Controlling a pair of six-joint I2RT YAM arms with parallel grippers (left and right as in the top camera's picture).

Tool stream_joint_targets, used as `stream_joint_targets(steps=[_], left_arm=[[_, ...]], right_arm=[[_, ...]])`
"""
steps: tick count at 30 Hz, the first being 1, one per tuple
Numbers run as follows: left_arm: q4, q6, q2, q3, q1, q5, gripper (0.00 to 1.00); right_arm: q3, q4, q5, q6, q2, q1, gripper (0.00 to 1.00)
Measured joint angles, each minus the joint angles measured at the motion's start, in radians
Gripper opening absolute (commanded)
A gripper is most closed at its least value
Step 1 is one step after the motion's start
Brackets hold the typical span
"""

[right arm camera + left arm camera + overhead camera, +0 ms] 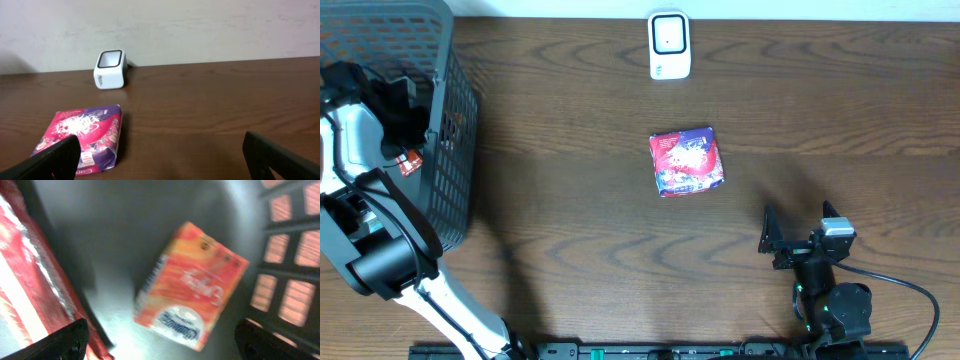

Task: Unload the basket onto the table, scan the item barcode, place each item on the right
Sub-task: 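Reach the left gripper into the basket and grasp the red candy bar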

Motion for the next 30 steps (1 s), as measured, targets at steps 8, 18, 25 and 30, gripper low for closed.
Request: stream_joint_targets(steps=[8, 18, 25, 30], left_arm=[[0.119, 0.0, 0.0, -0.098, 0.0, -0.039, 0.92], [0.169, 0.011, -0.001, -0.135, -0.003, -0.024, 0.32], [0.158, 0.006, 0.0, -0.141, -0.002, -0.045, 0.07], [0.156, -0.09, -0.017, -0.141, 0.002, -0.047, 0.07]], right_arm=[[0.0, 0.0, 0.0, 0.0, 0.0, 0.0, 0.99], [0.0, 0.0, 0.0, 0.0, 0.0, 0.0, 0.99], [0.0, 0.0, 0.0, 0.0, 0.0, 0.0, 0.99], [0.0, 0.0, 0.0, 0.0, 0.0, 0.0, 0.99]])
